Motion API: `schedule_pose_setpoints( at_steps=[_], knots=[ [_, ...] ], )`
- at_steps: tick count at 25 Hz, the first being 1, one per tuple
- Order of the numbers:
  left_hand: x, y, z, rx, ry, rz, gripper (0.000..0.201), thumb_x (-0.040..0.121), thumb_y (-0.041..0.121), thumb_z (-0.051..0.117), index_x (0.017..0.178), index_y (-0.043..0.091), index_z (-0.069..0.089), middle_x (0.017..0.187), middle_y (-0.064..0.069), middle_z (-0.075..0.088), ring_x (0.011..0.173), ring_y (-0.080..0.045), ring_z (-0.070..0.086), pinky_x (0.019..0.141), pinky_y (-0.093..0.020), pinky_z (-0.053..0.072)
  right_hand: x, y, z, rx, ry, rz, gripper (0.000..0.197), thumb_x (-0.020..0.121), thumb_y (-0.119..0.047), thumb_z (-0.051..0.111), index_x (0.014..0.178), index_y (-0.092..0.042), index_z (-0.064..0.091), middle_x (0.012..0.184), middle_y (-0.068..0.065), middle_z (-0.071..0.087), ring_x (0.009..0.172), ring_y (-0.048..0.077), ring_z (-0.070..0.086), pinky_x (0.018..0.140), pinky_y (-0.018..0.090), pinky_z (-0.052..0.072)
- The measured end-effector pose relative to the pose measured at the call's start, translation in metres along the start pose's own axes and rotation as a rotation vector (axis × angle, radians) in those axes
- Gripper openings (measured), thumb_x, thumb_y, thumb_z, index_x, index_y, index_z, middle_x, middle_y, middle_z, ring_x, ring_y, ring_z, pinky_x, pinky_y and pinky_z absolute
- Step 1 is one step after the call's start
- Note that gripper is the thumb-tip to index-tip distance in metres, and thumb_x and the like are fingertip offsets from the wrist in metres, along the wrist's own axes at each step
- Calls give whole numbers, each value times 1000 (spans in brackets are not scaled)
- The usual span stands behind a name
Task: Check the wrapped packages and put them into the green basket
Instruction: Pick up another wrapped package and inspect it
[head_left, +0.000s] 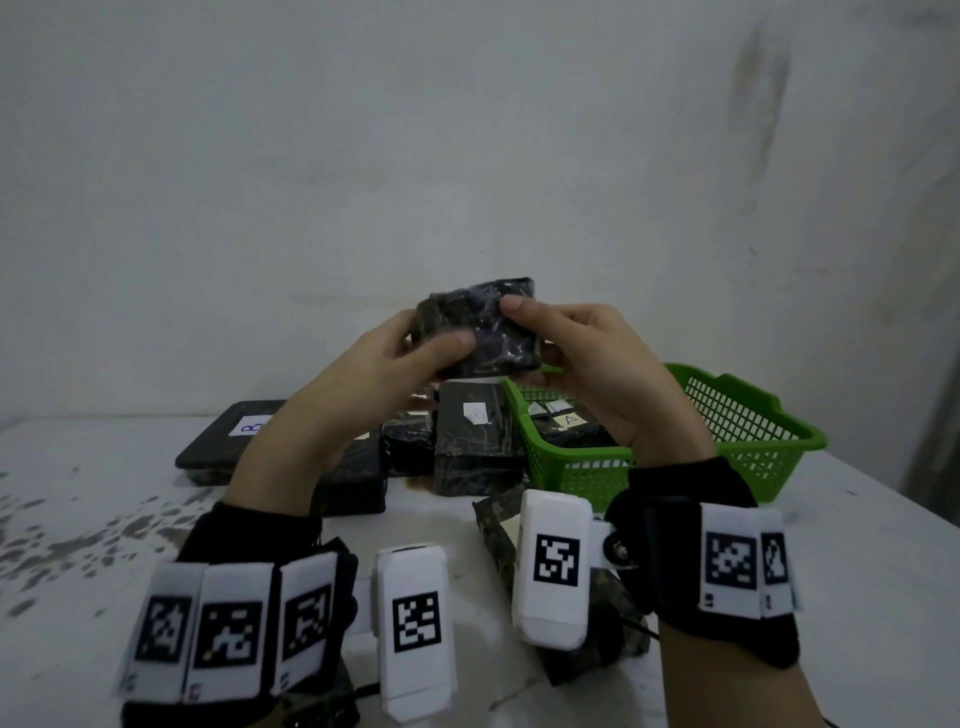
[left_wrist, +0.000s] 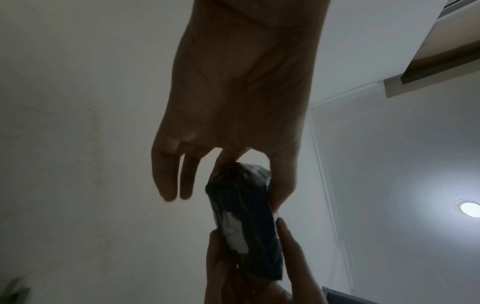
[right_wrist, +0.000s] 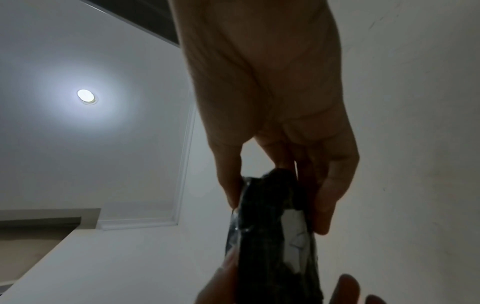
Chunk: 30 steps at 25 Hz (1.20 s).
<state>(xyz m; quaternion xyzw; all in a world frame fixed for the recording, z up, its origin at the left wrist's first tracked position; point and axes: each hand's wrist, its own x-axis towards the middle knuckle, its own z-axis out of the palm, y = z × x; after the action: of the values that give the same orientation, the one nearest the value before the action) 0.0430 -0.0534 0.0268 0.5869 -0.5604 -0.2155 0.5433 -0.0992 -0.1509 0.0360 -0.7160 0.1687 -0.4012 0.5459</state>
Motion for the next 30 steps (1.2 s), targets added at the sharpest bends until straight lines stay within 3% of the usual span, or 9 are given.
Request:
schedule_pose_setpoints(
  at_steps=[2, 5, 9, 14, 18, 24, 27, 29, 30],
  knots=[
    [2, -3, -1, 36, 85, 31, 37, 69, 45, 66, 103, 30, 61, 105, 1, 68, 99, -19, 65, 95, -40, 49, 0, -1, 1, -6, 13, 17, 19, 86, -29, 61, 78, -13, 69, 78, 1, 72, 78, 12, 67, 75, 27, 54],
    [3, 1, 3, -33, 156, 44, 27, 82, 27, 66, 107, 17, 62, 97, 0, 70, 93, -17, 67, 90, -31, 53, 0, -2, 4, -6, 3, -6, 15, 88, -25, 59, 89, -12, 66, 88, 4, 69, 85, 15, 65, 80, 30, 55],
    [3, 1, 6, -21, 140, 48, 34, 85, 34, 57, 107, 8, 64, 98, -7, 71, 87, -18, 69, 89, -34, 53, -2, -3, 4, 38, -53, -12, 11, 91, -11, 52, 95, -7, 62, 102, 16, 62, 95, 24, 60, 87, 37, 54],
    [2, 2, 6, 1, 160, 37, 20, 89, 30, 54, 100, 16, 63, 85, 0, 70, 75, -14, 69, 78, -31, 53, -4, -4, 1, 68, -90, 43, 20, 90, -4, 53, 109, 2, 58, 101, 17, 65, 83, 25, 67, 72, 31, 59],
    [1, 3, 4, -35, 202, 24, 14, 87, 22, 59, 101, 20, 62, 71, 6, 70, 73, -23, 70, 87, -51, 52, -5, -5, 4, 54, -107, 56, 12, 90, -2, 52, 100, -3, 59, 90, 11, 66, 66, 15, 68, 60, 25, 58],
    [1, 4, 3, -79, 231, 17, 11, 86, 18, 61, 94, 24, 62, 83, -1, 69, 80, -32, 70, 87, -58, 50, -7, -7, 7, 71, -57, 65, 16, 88, -1, 55, 103, -5, 59, 80, 7, 66, 51, 10, 65, 44, 17, 50],
    [1, 6, 6, -84, 242, 24, 11, 85, 16, 60, 96, 18, 63, 85, -6, 68, 76, -32, 69, 85, -59, 49, -7, -9, 8, 74, -45, 64, 15, 88, -4, 56, 103, -4, 60, 81, 8, 66, 51, 11, 65, 42, 17, 48],
    [2, 6, 8, -83, 249, 30, 11, 87, 20, 58, 96, 14, 61, 85, -6, 66, 66, -23, 67, 81, -52, 54, -6, -9, 8, 78, -39, 70, 18, 89, -8, 56, 107, -4, 59, 86, 8, 67, 54, 13, 66, 44, 17, 48],
    [1, 6, 9, -67, 223, 28, 16, 88, 28, 56, 98, 15, 60, 86, -4, 66, 62, -16, 67, 75, -41, 58, -6, -9, 8, 85, -26, 73, 18, 89, -9, 57, 107, -5, 59, 86, 7, 67, 54, 14, 67, 45, 18, 49]
  ],
)
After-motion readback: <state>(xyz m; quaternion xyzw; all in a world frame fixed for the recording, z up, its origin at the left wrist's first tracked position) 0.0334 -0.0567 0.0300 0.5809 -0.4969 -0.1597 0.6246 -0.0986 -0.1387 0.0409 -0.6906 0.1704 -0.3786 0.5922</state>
